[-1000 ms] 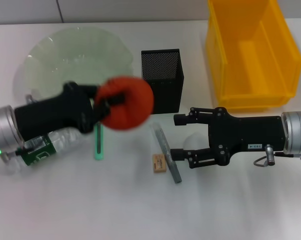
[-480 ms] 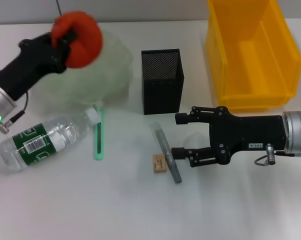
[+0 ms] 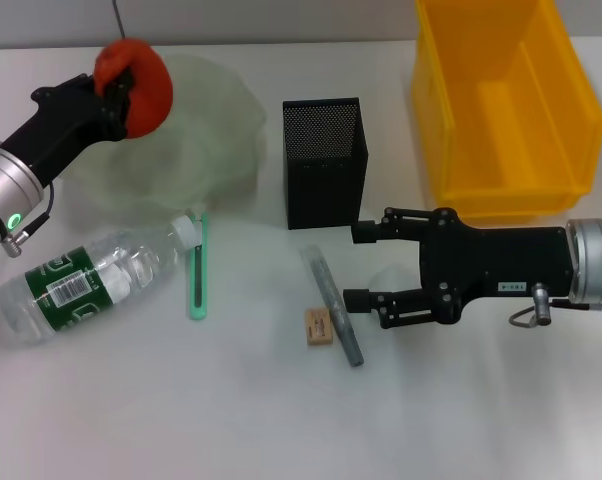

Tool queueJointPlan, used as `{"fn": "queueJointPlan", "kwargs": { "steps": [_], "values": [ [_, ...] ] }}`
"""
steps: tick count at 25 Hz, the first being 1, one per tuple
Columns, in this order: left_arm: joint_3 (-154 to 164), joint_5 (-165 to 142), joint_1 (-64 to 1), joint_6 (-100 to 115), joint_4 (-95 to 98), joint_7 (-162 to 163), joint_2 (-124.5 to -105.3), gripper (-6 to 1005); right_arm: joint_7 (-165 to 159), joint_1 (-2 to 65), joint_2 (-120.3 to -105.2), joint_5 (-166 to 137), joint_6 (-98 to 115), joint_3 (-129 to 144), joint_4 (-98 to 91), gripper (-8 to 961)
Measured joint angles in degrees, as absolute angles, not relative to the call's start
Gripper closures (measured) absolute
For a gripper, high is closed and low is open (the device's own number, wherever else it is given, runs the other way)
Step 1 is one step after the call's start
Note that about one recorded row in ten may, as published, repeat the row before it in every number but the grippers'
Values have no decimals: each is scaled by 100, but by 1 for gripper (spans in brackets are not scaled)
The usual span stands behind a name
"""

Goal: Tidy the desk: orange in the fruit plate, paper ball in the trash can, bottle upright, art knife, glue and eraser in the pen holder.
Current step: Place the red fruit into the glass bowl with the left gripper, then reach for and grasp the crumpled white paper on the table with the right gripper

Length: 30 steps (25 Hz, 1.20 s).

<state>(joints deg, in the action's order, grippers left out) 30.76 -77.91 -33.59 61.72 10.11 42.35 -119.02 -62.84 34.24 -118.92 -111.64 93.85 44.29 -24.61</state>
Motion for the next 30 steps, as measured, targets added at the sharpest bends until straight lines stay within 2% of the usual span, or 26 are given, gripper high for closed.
{"fn": "queueJointPlan", "kwargs": {
  "steps": [5,19,24,29,30],
  "values": [
    [3076,-7752,-3430,5885,970,4259,-11900,828,-6284,3428,-11892,-11162,9385,4411,-2461,179],
    [3145,-7773,-3440,6222,1008,4402,-11877,412,-6284,3446,-11891,-11161,9378,4412,-2467,191],
    [3864,-7983,-3067,7468,1899,5958,-11803,188,-6284,3446,-11891,-11161,9378,4332,-2479,195],
    [4459,-8018,-2779,8170,2449,6601,-11708,186,-6284,3451,-11891,-11162,9388,4251,-2486,199],
    [4812,-8059,-2641,8551,2609,6884,-11584,186,-6295,3455,-11891,-11161,9389,4234,-2486,200]
  ]
}}
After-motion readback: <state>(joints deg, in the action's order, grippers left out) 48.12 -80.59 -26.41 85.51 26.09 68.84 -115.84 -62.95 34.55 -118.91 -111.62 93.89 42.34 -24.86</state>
